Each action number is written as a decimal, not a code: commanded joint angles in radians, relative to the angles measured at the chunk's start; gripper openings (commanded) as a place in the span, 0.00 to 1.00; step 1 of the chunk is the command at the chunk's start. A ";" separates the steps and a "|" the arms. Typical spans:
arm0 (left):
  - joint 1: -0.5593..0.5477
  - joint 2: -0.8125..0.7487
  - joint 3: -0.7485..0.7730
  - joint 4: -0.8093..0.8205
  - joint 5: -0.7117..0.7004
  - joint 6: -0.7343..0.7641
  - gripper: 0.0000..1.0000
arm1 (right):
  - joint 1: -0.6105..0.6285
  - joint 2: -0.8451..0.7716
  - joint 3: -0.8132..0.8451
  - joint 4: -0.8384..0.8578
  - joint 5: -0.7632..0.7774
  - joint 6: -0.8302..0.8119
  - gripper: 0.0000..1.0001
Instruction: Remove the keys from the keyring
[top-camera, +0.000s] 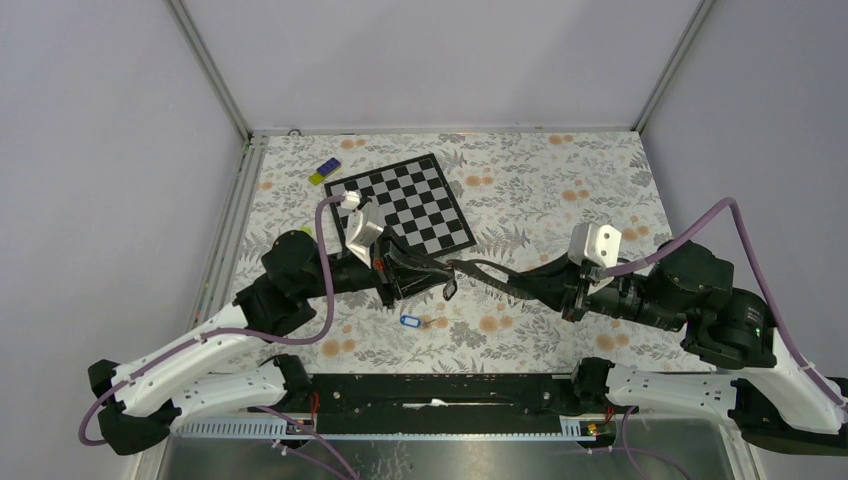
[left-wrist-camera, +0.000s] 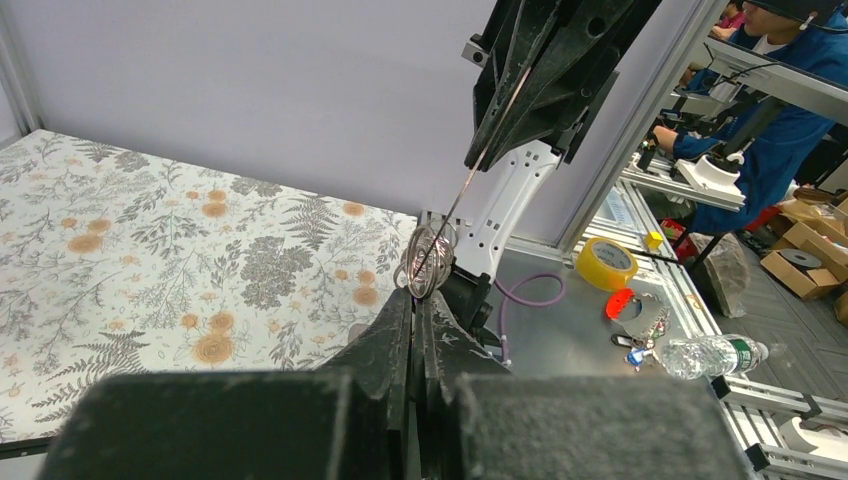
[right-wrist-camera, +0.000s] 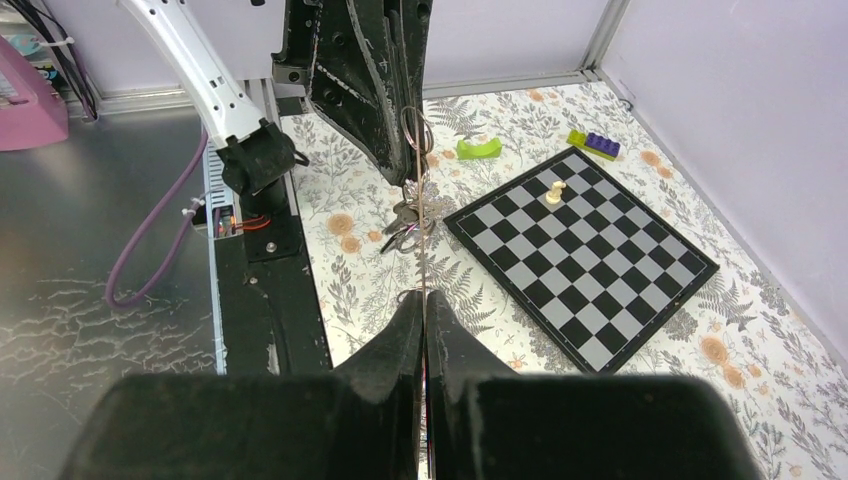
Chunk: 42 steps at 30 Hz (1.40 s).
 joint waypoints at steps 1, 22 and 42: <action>0.001 -0.023 0.039 0.027 0.015 0.025 0.00 | -0.003 -0.003 0.010 0.070 0.010 -0.004 0.04; 0.001 0.039 -0.022 0.238 0.015 -0.038 0.27 | -0.003 0.000 0.009 0.108 -0.081 0.028 0.04; 0.000 0.069 -0.044 0.266 0.045 -0.025 0.44 | -0.004 -0.009 0.010 0.110 -0.100 0.038 0.04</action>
